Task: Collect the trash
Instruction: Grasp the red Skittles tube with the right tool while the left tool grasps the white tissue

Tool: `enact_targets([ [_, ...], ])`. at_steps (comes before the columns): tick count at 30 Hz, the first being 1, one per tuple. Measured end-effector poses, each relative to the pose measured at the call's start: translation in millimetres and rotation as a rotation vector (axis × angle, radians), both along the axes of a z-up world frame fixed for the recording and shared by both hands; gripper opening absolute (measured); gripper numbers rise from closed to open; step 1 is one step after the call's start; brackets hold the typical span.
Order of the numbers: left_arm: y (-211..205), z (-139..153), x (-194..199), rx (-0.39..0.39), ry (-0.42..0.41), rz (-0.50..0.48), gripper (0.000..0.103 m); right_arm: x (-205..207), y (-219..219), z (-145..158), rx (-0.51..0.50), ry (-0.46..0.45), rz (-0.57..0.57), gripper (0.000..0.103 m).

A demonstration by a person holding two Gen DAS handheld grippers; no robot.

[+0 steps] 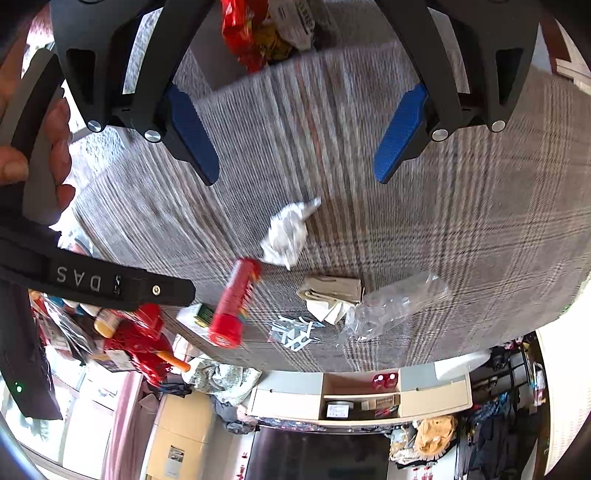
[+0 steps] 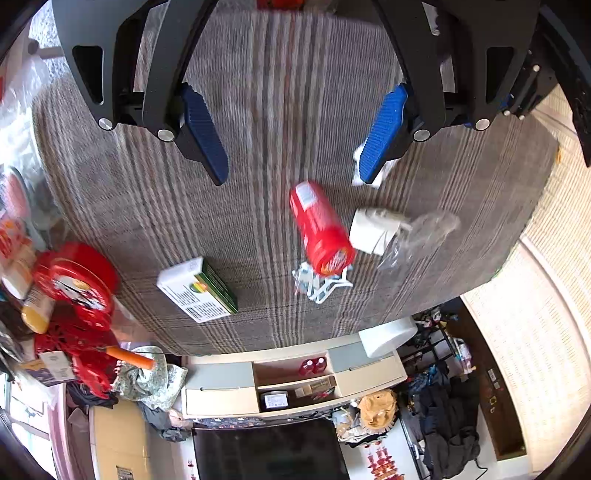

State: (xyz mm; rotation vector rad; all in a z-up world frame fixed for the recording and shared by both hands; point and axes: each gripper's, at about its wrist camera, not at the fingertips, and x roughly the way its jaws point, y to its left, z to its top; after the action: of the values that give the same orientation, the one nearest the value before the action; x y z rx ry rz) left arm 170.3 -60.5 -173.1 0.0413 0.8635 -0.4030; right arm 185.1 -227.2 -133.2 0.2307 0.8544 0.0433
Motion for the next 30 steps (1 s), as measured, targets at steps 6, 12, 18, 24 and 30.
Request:
enact_targets([
  [6,-13.1,-13.5,38.7,0.007,0.016,-0.006,0.076,42.3,8.2,-8.3,-0.001,0.007,0.027,0.074],
  [12,-23.8,-24.8,63.1,0.005,0.039,-0.033,0.055,65.4,20.3,-21.7,-0.018,0.026,0.069,0.057],
  [18,-26.5,-27.5,65.4,-0.01,0.047,-0.057,0.025,71.9,20.0,-28.2,-0.024,0.036,0.072,0.033],
  [24,-24.3,-16.9,51.9,0.002,0.025,-0.068,0.022,52.8,14.8,-17.1,-0.035,0.02,0.071,0.033],
  [30,-10.7,11.6,14.9,-0.008,-0.013,-0.062,0.021,1.2,6.8,15.6,-0.056,-0.031,0.074,0.033],
])
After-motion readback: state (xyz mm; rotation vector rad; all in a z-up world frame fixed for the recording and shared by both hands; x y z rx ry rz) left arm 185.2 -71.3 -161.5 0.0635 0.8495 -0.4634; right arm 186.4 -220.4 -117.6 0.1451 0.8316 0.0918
